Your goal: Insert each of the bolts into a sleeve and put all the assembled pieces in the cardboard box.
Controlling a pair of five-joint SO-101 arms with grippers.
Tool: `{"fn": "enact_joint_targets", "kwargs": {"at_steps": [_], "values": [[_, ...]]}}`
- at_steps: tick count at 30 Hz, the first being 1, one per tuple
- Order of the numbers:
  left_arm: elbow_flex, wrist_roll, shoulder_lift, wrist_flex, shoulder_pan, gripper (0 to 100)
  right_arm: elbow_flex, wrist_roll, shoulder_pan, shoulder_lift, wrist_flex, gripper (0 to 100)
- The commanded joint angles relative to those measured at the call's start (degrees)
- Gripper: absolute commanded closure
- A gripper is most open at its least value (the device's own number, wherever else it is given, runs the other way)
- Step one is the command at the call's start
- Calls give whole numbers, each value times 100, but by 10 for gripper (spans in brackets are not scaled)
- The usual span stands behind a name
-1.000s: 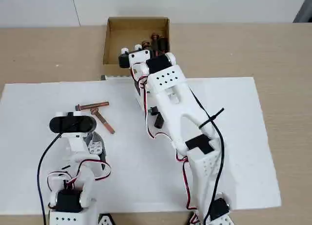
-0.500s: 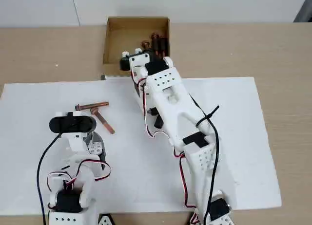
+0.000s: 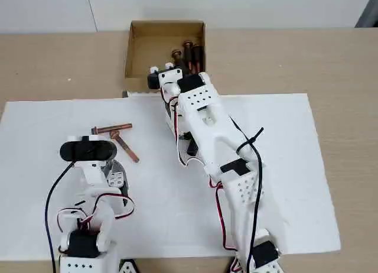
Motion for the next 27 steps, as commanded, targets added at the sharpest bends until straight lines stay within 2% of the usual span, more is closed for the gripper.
{"fn": "enact_joint_targets", "kwargs": {"at_steps": [1, 9, 15, 24, 27], "values": [[-22, 0, -53, 0, -26, 994, 0, 53, 4, -75, -22, 997], [-22, -18, -53, 0, 9, 994, 0, 44, -4, -1323, 277, 997], [-22, -18, -53, 0, 9, 994, 0, 35, 13, -2237, 927, 997], [-22, -18, -53, 0, 9, 994, 53, 35, 866, -3521, 1086, 997], [-22, 18, -53, 0, -26, 994, 475, 35, 1138, -4057, 1103, 997]]}}
